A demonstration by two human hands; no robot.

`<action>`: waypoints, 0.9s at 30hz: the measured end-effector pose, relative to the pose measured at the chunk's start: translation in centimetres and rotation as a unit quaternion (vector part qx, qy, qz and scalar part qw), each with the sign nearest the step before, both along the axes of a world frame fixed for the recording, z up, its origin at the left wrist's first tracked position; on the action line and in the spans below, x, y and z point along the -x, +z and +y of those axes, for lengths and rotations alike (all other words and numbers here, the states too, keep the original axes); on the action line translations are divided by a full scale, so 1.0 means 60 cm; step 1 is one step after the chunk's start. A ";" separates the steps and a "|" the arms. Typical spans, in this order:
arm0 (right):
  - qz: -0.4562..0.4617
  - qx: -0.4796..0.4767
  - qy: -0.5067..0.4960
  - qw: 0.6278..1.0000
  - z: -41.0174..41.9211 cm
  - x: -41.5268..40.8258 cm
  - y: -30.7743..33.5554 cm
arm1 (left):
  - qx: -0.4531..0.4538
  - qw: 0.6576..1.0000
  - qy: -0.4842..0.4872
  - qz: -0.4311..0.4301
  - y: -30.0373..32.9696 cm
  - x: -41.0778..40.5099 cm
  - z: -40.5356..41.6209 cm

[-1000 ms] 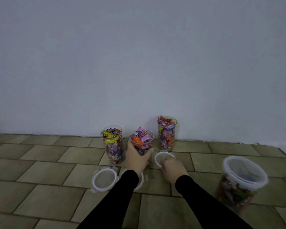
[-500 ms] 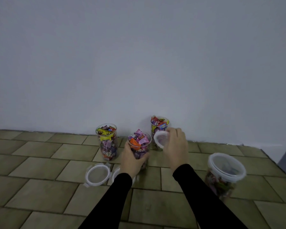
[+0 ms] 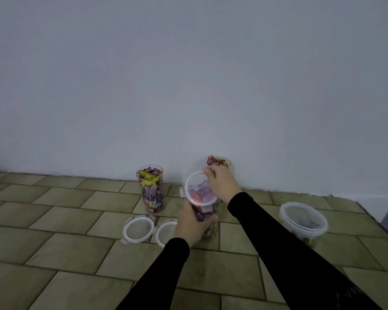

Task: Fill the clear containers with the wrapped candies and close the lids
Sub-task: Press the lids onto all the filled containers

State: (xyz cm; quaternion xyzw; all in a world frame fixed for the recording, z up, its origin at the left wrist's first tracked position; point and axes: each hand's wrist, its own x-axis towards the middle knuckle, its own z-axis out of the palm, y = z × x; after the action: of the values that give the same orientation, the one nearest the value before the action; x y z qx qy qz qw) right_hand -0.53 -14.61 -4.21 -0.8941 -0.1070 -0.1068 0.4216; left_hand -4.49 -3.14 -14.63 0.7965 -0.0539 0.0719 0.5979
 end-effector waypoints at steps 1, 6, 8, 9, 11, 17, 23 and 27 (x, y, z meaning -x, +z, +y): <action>0.012 0.000 -0.003 1.000 -0.001 -0.002 0.005 | -0.001 1.000 -0.002 0.000 0.001 0.000 0.001; 0.044 -0.015 -0.022 0.999 0.001 -0.004 0.007 | -0.012 1.000 -0.008 0.013 0.008 -0.001 0.005; 0.052 0.005 -0.034 0.998 0.000 -0.006 0.006 | -0.009 1.000 -0.014 0.017 0.008 -0.001 0.005; 0.056 0.019 -0.039 0.998 -0.003 -0.008 0.004 | -0.009 1.000 -0.016 0.020 0.007 -0.001 0.005; 0.063 0.033 -0.050 0.996 -0.007 -0.009 0.000 | -0.013 1.000 -0.015 0.023 0.005 -0.002 0.009; 0.030 0.013 -0.075 0.997 -0.011 -0.001 -0.026 | -0.012 0.999 -0.022 0.038 0.007 -0.008 0.011; -0.095 0.110 -0.064 0.987 -0.010 0.010 -0.031 | -0.007 0.998 -0.033 0.043 0.008 -0.008 0.008; -0.142 0.201 0.043 0.968 -0.019 0.021 -0.024 | -0.014 0.999 -0.030 0.039 0.013 -0.007 0.006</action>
State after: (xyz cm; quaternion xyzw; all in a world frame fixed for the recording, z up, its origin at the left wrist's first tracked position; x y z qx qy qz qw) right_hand -1.80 -15.75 -5.63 -0.9309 -0.2231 -0.1907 0.2176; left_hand -4.07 -2.76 -13.86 0.8049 -0.0550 0.0217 0.5905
